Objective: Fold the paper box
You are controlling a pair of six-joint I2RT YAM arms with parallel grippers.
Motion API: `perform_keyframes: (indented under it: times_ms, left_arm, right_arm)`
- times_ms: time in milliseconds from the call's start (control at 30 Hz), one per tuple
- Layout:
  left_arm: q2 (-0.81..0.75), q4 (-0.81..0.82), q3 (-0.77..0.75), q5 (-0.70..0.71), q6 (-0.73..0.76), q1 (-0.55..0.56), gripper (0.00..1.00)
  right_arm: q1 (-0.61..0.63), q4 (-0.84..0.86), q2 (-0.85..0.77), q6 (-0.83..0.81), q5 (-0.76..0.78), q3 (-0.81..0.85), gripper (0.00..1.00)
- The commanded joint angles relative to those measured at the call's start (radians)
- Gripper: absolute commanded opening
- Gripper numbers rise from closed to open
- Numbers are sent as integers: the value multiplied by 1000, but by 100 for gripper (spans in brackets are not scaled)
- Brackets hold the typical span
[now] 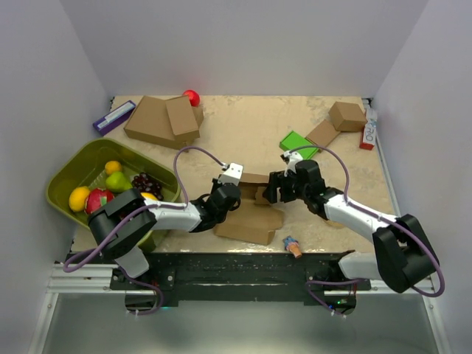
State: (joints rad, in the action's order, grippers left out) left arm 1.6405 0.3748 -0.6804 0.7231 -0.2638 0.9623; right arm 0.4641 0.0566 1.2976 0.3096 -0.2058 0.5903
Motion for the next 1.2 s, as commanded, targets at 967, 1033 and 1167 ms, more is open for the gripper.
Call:
perform_keyframes:
  times_ms: [967,1033,1167]
  left_arm:
    - [-36,29,51,-31,35,4,0]
    - [-38,33,53,-40,32,4,0]
    - [-38,35,53,-45,29,4,0]
  right_arm:
    - [105,261,-67,206,387,-170,53]
    - [107,293,-54,204,382,-173,52]
    - [108,336,-47,197,401,-184,47]
